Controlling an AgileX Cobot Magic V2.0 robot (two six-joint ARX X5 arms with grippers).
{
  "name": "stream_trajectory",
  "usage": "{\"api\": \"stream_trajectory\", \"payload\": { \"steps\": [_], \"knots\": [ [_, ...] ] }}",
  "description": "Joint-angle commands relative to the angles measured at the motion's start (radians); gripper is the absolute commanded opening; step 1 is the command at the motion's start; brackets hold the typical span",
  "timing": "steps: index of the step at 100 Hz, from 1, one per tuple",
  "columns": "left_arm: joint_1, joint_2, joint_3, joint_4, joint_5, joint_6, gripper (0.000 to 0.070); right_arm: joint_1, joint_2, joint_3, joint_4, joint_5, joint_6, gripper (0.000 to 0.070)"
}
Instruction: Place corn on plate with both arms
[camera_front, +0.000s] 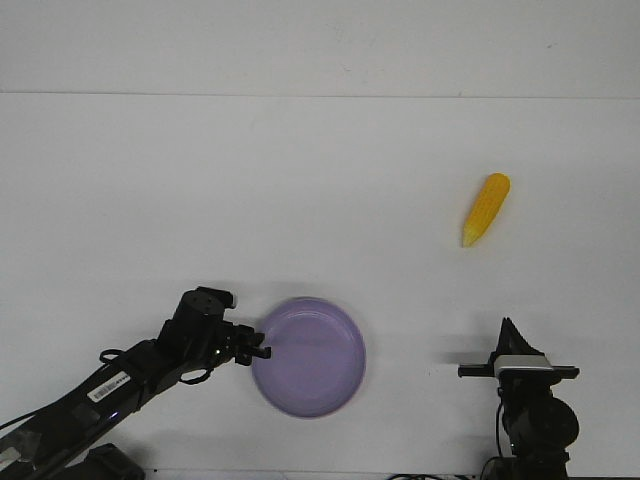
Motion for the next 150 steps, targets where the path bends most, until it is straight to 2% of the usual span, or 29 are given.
{"api": "stream_trajectory", "payload": {
  "steps": [1,11,17,22,30,35,51,64,82,94,100,111,120,131,141,150],
  "knots": [
    [-0.010,0.023,0.010,0.015,-0.002,-0.010,0.0008,0.000,-0.001,-0.003,0.010,0.000,-0.001,0.0016],
    [-0.013,0.032,0.010,0.019,-0.001,-0.009,0.0010,0.000,-0.001,-0.003,0.010,0.000,-0.001,0.0016],
    [-0.013,0.032,0.010,0.019,-0.002,-0.008,0.0041,0.000,-0.001,-0.003,0.010,0.000,-0.001,0.0016],
    [-0.012,0.032,0.010,0.021,-0.002,-0.008,0.0155,0.000,-0.001,-0.003,0.010,0.000,-0.001,0.0016],
    [-0.012,0.032,0.010,0.022,-0.005,-0.008,0.0374,0.000,-0.001,-0.003,0.010,0.000,-0.001,0.0016],
    [-0.012,0.032,0.010,0.022,-0.006,-0.008,0.0434,0.000,-0.001,-0.003,0.010,0.000,-0.001,0.0016],
    [-0.012,0.024,0.015,0.025,-0.005,0.010,0.0435,0.000,-0.001,-0.003,0.010,0.000,-0.001,0.0016],
    [-0.011,-0.048,0.034,0.030,-0.024,0.084,0.0435,0.000,-0.001,-0.003,0.010,0.000,-0.001,0.0016],
    [-0.011,-0.286,0.050,0.016,-0.072,0.101,0.0434,0.000,-0.001,-0.003,0.010,0.000,-0.001,0.0016],
    [-0.012,-0.482,0.050,-0.089,-0.113,0.110,0.0432,0.000,-0.001,-0.003,0.010,0.000,0.003,0.0016],
    [-0.012,-0.571,0.045,-0.150,-0.133,0.123,0.0424,0.000,-0.001,-0.003,0.005,-0.016,0.070,0.0016],
    [-0.012,-0.716,0.032,-0.245,-0.172,0.135,0.0422,0.000,-0.001,-0.003,0.005,-0.092,0.283,0.0016],
    [-0.011,-0.795,0.032,-0.313,-0.217,0.134,0.0422,0.000,-0.001,-0.003,0.021,-0.107,0.349,0.0016],
    [-0.011,-0.845,0.032,-0.372,-0.219,0.124,0.0422,0.000,-0.001,0.012,0.074,-0.155,0.420,0.0003],
    [-0.011,-0.856,0.032,-0.373,-0.219,0.114,0.0422,0.000,0.023,0.114,0.064,-0.072,0.488,0.0002],
    [-0.011,-0.855,0.032,-0.371,-0.220,0.117,0.0422,0.000,0.121,0.249,0.045,-0.017,0.446,0.0024]
  ]
}}
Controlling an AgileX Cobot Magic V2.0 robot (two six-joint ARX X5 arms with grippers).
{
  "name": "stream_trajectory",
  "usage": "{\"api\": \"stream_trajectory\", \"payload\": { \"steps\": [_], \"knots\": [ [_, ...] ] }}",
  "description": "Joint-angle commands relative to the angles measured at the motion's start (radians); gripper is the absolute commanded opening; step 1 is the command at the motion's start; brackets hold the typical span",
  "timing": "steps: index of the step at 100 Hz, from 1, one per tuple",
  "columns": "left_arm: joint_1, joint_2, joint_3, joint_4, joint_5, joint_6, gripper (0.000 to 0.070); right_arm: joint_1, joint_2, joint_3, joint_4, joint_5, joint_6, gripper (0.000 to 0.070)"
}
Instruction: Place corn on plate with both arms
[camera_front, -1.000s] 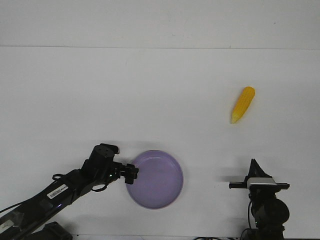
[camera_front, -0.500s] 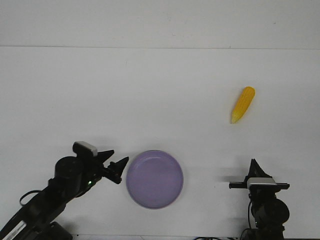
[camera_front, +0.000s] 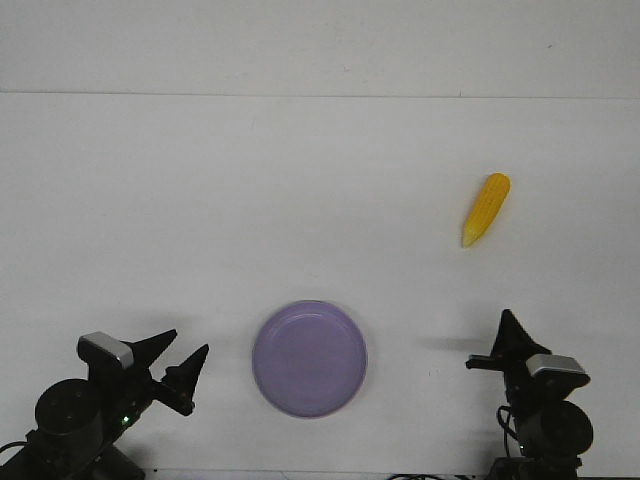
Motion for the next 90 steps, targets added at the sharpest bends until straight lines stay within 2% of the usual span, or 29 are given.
{"api": "stream_trajectory", "payload": {
  "steps": [1,6,16,19,22,45,62,75,90],
  "knots": [
    [-0.008,0.001,0.003,0.010,-0.003,-0.002,0.0422,0.000,0.076,0.113,0.016,0.024,-0.002,0.0036],
    [-0.008,0.002,0.003,0.010,-0.003,0.000,0.0422,0.000,0.175,0.195,0.000,0.024,-0.044,0.0154],
    [-0.008,0.003,0.003,0.010,-0.003,0.002,0.0422,0.000,0.428,0.375,-0.076,0.020,-0.073,0.0535],
    [-0.008,0.003,0.003,0.010,-0.006,0.003,0.0422,0.000,0.515,0.433,-0.106,0.017,-0.072,0.0600],
    [-0.008,0.003,0.003,0.010,-0.008,0.004,0.0422,0.000,0.603,0.489,-0.134,0.013,-0.073,0.0633],
    [-0.008,0.003,0.003,0.010,-0.010,0.006,0.0422,-0.003,1.212,0.901,-0.314,0.016,-0.083,0.0640],
    [-0.008,0.003,0.003,0.010,-0.010,0.005,0.0422,-0.031,1.580,1.197,-0.468,0.024,-0.070,0.0640],
    [-0.008,0.003,0.003,0.008,-0.010,0.005,0.0422,-0.036,1.775,1.364,-0.559,0.055,-0.072,0.0640],
    [-0.008,0.003,0.003,0.007,-0.010,0.003,0.0422,-0.039,1.892,1.444,-0.555,0.076,-0.068,0.0631]
  ]
}}
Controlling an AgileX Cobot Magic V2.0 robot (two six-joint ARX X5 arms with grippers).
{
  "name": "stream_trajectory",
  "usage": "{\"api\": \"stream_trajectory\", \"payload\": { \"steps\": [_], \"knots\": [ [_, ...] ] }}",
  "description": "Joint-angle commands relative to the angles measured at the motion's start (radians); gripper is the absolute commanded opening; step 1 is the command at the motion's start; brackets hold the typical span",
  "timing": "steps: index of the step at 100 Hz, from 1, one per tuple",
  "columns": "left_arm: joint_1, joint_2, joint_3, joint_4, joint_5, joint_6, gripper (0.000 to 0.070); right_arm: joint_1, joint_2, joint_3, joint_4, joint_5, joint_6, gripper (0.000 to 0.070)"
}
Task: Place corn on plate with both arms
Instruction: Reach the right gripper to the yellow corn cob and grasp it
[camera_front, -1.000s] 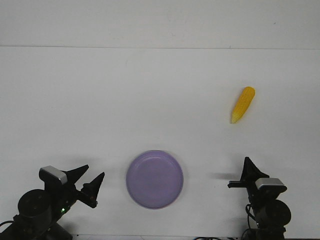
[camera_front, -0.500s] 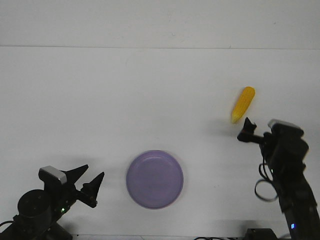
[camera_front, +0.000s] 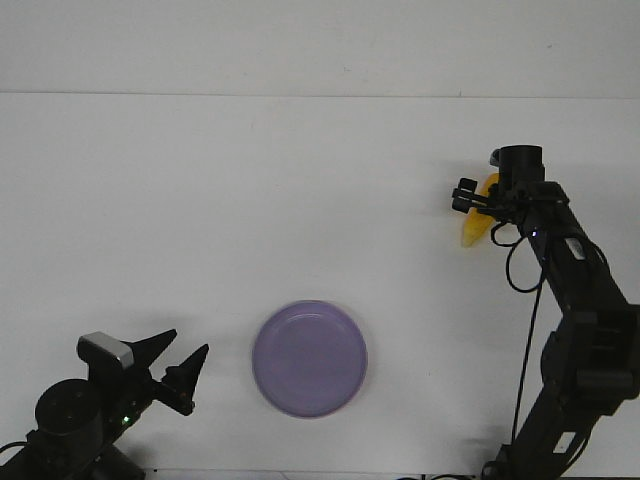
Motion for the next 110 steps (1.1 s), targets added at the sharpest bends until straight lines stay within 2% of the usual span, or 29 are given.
{"api": "stream_trajectory", "payload": {
  "steps": [1,20,26,43,64,68,87,110],
  "knots": [
    [-0.008,0.003,0.003,0.007,-0.006,0.002,0.0422,0.002,0.038,0.038,0.015,0.005,0.004,0.0631],
    [-0.008,0.003,0.003,0.003,-0.006,-0.001,0.0422,0.000,0.097,0.038,0.060,0.010,0.019,0.0612],
    [-0.008,0.003,0.003,0.003,-0.006,-0.001,0.0422,0.000,0.107,0.038,0.063,0.024,0.018,0.0579],
    [-0.008,0.003,0.003,0.003,-0.021,-0.002,0.0422,-0.001,0.114,0.038,0.070,0.031,0.023,0.0427],
    [-0.008,0.003,0.003,0.003,-0.021,-0.001,0.0422,-0.006,0.115,0.038,0.055,0.032,0.030,0.0113],
    [-0.008,0.003,0.003,0.003,-0.021,-0.001,0.0422,-0.006,0.115,0.038,0.053,0.032,0.030,0.0074],
    [-0.008,0.003,0.003,0.003,-0.021,-0.001,0.0422,-0.006,0.093,0.038,0.022,0.030,0.021,0.0064],
    [-0.008,0.003,0.003,0.002,-0.021,-0.001,0.0422,0.003,-0.074,0.038,-0.031,-0.037,-0.089,0.0065]
  ]
}}
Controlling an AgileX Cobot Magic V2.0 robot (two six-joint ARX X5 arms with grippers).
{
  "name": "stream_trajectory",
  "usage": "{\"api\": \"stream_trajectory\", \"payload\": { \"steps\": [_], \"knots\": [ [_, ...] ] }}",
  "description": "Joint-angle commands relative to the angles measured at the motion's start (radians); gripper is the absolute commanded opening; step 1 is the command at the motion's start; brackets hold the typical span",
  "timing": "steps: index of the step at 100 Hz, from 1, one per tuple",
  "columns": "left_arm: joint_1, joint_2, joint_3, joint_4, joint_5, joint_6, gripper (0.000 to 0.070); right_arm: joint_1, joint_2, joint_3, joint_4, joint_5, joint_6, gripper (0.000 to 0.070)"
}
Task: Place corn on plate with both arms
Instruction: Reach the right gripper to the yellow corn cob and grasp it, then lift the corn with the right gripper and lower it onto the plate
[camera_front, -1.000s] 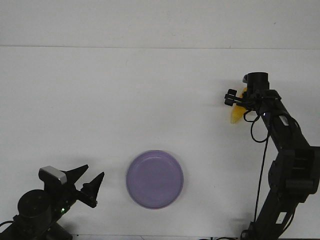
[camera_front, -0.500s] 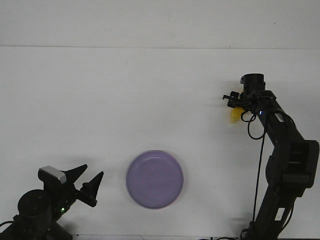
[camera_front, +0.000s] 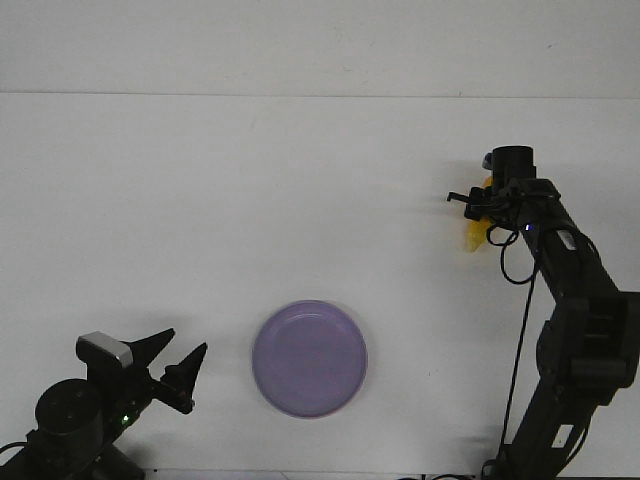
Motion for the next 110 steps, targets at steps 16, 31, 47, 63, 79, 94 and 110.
{"api": "stream_trajectory", "payload": {
  "steps": [16,31,47,63,79,94,110],
  "knots": [
    [-0.008,0.003,0.003,0.006,-0.003,0.000,0.0422,0.050,-0.282,0.018,-0.033,-0.098,-0.096,0.0065],
    [-0.008,0.003,0.003,0.005,-0.003,0.000,0.0422,0.165,-0.486,-0.004,-0.088,-0.163,-0.106,0.0066],
    [-0.008,0.003,0.003,0.006,-0.003,0.000,0.0422,0.384,-0.671,-0.102,-0.099,-0.165,-0.131,0.0066],
    [-0.008,0.003,0.003,0.006,-0.003,0.000,0.0422,0.667,-0.763,-0.263,-0.077,-0.123,-0.095,0.0066],
    [-0.008,0.003,0.003,0.006,-0.003,0.000,0.0422,0.919,-0.762,-0.459,0.035,-0.043,-0.049,0.0066],
    [-0.008,0.003,0.003,0.006,-0.003,0.000,0.0422,1.059,-0.697,-0.598,0.174,0.016,-0.021,0.0065],
    [-0.008,0.003,0.003,0.006,-0.003,0.000,0.0422,1.111,-0.585,-0.637,0.231,0.064,-0.024,0.0066]
  ]
}}
